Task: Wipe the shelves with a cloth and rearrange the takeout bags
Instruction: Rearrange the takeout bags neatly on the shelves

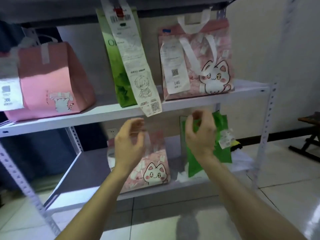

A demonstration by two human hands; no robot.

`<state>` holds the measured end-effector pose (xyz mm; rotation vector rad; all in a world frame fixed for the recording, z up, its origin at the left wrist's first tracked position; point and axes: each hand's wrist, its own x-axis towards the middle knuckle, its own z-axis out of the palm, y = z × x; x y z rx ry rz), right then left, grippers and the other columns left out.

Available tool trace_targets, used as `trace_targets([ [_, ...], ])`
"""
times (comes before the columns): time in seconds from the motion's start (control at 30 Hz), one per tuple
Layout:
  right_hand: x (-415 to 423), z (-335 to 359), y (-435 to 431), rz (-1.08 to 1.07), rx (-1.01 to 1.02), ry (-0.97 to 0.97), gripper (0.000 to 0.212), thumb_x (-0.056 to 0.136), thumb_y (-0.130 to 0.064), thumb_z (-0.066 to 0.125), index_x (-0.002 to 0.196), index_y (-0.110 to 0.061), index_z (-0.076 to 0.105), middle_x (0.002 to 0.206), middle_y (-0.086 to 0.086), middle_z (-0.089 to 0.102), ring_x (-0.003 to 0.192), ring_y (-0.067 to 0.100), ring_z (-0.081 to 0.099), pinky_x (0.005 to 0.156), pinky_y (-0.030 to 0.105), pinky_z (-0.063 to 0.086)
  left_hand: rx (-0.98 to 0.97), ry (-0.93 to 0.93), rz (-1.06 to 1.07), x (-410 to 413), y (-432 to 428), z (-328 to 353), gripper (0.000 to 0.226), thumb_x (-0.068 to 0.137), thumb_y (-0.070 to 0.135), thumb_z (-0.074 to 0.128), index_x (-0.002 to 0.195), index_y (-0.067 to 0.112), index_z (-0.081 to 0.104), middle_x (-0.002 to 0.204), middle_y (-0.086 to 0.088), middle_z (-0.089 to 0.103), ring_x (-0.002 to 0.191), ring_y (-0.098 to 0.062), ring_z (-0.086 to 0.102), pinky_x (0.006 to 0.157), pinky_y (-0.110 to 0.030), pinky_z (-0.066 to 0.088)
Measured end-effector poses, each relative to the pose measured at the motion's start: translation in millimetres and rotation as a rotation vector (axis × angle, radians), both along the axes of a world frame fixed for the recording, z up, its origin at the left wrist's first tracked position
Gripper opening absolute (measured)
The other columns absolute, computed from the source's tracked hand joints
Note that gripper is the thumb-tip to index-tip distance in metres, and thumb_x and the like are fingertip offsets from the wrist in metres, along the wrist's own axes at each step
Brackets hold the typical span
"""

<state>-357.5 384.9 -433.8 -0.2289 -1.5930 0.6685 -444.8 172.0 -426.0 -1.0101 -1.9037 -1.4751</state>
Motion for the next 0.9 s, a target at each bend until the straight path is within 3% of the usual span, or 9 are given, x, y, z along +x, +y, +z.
trace_targets([
  [0.1,-30,-53,-49,0.158,0.013,-0.33,0.028,0.1,-0.027,0.065,0.124,-0.017,0.054,0.114,-0.005,0.055,0.094,0.007,0.054,0.085,0.028,0.053,0.049,-0.15,0.255,-18,-51,-67,0.041,0.093,-0.004,0.06,0.117,0.028,0.068,0.111,0.009,0.071,0.101,-0.01,0.069,0.09,-0.041,0.061],
  [0.2,-52,-107,-76,0.229,-0.301,-0.65,0.086,0.094,-0.047,0.075,0.159,-0.017,0.029,0.158,0.004,0.039,0.128,0.02,0.056,0.105,0.038,0.052,-0.003,-0.345,0.411,-42,-93,-133,0.046,0.091,0.0,0.064,0.127,0.028,0.059,0.125,0.003,0.062,0.111,-0.017,0.063,0.098,-0.052,0.057],
  [0.33,-60,-156,-71,0.204,-0.511,-0.864,0.121,0.08,-0.058,0.086,0.167,-0.016,0.014,0.167,0.012,0.037,0.148,0.036,0.046,0.116,0.056,0.042,-0.234,-0.605,0.247,-69,-127,-185,0.086,0.093,0.019,0.083,0.163,0.028,0.034,0.16,-0.004,0.047,0.147,-0.023,0.048,0.106,-0.036,0.048],
  [0.43,-66,-173,-55,0.315,-0.537,-0.905,0.112,0.075,-0.052,0.092,0.162,-0.029,0.026,0.139,-0.011,0.065,0.128,0.023,0.065,0.109,0.048,0.051,-0.267,-0.737,0.074,-80,-128,-198,0.105,0.093,0.027,0.085,0.169,0.041,0.015,0.165,0.004,0.043,0.147,-0.011,0.047,0.102,-0.024,0.046],
  [0.5,-72,-178,-52,0.367,-0.53,-0.884,0.088,0.073,-0.044,0.096,0.144,-0.042,0.043,0.106,-0.032,0.068,0.097,-0.003,0.07,0.093,0.033,0.054,-0.273,-0.742,-0.006,-83,-124,-206,0.106,0.092,0.017,0.084,0.164,0.054,0.015,0.153,0.014,0.053,0.13,0.009,0.056,0.09,-0.012,0.051],
  [0.57,-79,-179,-61,0.398,-0.519,-0.85,0.074,0.075,-0.033,0.096,0.129,-0.049,0.047,0.093,-0.034,0.069,0.079,-0.013,0.069,0.08,0.026,0.053,-0.239,-0.733,-0.021,-86,-127,-211,0.106,0.088,0.01,0.083,0.15,0.071,0.022,0.138,0.029,0.056,0.118,0.023,0.057,0.079,-0.006,0.054],
  [0.63,-88,-177,-81,0.431,-0.485,-0.84,0.07,0.078,-0.026,0.093,0.125,-0.05,0.047,0.095,-0.031,0.071,0.082,-0.011,0.069,0.071,0.02,0.051,-0.204,-0.729,-0.01,-91,-142,-212,0.108,0.086,0.007,0.083,0.141,0.078,0.023,0.132,0.035,0.056,0.117,0.024,0.057,0.078,-0.005,0.053],
  [0.73,-107,-176,-125,0.486,-0.391,-0.864,0.067,0.079,-0.019,0.087,0.123,-0.049,0.046,0.104,-0.021,0.073,0.095,0.006,0.071,0.072,0.025,0.053,-0.181,-0.724,0.078,-101,-189,-208,0.11,0.084,0.008,0.084,0.148,0.072,0.022,0.132,0.035,0.057,0.119,0.012,0.062,0.08,-0.008,0.056],
  [0.9,-146,-185,-215,0.64,-0.294,-0.927,0.071,0.087,-0.016,0.081,0.145,-0.037,0.044,0.129,-0.004,0.069,0.117,0.023,0.067,0.1,0.047,0.058,-0.113,-0.772,0.221,-114,-268,-201,0.122,0.083,-0.003,0.085,0.166,0.047,0.01,0.152,0.007,0.055,0.142,-0.015,0.057,0.111,-0.046,0.056],
])
